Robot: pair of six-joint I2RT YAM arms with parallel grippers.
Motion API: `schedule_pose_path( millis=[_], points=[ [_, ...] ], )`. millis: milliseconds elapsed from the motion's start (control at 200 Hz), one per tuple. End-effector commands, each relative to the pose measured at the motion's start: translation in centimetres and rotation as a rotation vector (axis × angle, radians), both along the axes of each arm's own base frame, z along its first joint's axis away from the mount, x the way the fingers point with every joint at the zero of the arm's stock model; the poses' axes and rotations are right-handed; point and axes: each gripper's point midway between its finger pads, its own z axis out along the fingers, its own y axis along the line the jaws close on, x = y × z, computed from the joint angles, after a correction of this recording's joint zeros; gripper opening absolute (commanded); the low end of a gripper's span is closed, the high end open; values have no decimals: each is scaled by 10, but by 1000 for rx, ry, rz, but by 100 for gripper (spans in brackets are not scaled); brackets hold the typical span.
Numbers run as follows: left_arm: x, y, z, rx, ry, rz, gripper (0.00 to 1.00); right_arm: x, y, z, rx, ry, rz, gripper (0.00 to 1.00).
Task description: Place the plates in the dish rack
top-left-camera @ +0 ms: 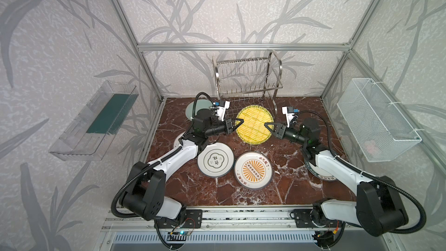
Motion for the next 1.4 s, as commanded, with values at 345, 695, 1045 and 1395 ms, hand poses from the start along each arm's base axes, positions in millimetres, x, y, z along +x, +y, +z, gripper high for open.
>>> schedule_pose_path(
  millis=[345,695,1045,1395],
  points=[
    [-6,0,27,-61,-93,-8,0,-7,6,19,30,-59,36,0],
    [1,5,18,-52,-85,47,34,-11,-3,44,-50,-133,-5,0],
    [7,12,9,-8,-82,111,48,-18,-33,76,-154,-200,-140,0],
    [13,24,-3,109,-54,200,48,-22,-74,112,-276,-285,-372,0]
  ],
)
